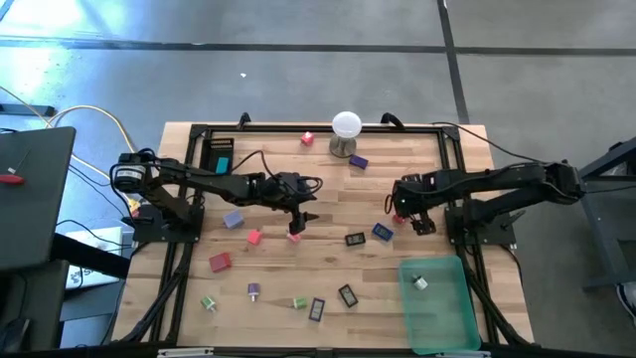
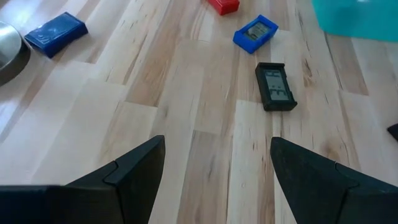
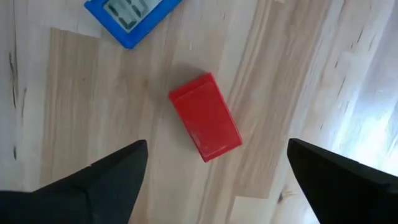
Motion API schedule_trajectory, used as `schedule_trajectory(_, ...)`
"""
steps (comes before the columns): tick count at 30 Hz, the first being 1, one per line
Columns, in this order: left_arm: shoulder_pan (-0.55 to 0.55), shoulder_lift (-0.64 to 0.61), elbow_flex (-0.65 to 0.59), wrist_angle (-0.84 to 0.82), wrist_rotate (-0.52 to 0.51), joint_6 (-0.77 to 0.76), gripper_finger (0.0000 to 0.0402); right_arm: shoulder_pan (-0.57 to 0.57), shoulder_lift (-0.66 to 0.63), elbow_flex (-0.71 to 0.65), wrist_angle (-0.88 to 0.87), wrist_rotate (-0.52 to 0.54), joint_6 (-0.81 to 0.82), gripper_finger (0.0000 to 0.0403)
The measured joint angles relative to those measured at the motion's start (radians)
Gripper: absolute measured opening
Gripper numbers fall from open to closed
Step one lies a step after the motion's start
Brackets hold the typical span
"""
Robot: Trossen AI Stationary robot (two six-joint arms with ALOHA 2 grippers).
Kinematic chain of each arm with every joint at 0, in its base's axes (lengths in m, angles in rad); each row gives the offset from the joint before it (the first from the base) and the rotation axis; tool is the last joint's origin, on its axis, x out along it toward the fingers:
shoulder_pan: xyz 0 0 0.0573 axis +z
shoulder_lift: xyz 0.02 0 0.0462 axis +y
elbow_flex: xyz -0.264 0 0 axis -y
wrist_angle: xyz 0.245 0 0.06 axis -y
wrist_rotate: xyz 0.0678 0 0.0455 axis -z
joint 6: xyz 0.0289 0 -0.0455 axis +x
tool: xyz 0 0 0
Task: Pick & Place Office items
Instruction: Put the red digital clock into the black bin
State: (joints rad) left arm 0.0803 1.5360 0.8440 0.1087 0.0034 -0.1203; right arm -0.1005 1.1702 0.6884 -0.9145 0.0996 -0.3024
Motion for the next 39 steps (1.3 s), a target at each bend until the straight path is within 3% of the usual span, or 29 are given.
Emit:
schedule_trajectory(6, 0.003, 0.000, 0.000, 0.025, 0.000, 0.019, 0.0285, -0.001, 0.000, -0.036, 0.054, -0.048, 0.066, 0.0369)
schedule_trajectory(14, 0.003, 0.000, 0.000, 0.035, -0.001, 0.018, 0.0285, -0.001, 0.001, -0.102, 0.166, -0.043, 0.043, 0.0370)
schedule_trajectory(19, 0.003, 0.000, 0.000, 0.040, -0.001, 0.017, 0.0285, -0.001, 0.003, -0.102, 0.171, -0.036, -0.053, 0.0369)
schedule_trajectory(22, 0.003, 0.000, 0.000, 0.058, -0.001, -0.005, 0.0285, -0.017, 0.040, -0.102, 0.167, 0.010, -0.066, 0.0363)
schedule_trajectory(28, -0.006, 0.000, 0.000, 0.082, -0.001, -0.017, 0.0285, -0.060, 0.157, -0.102, 0.212, -0.001, -0.065, 0.0358)
schedule_trajectory(39, -0.013, 0.000, 0.000, 0.081, 0.000, -0.038, 0.0285, -0.074, 0.243, -0.097, 0.261, -0.111, -0.057, 0.0359)
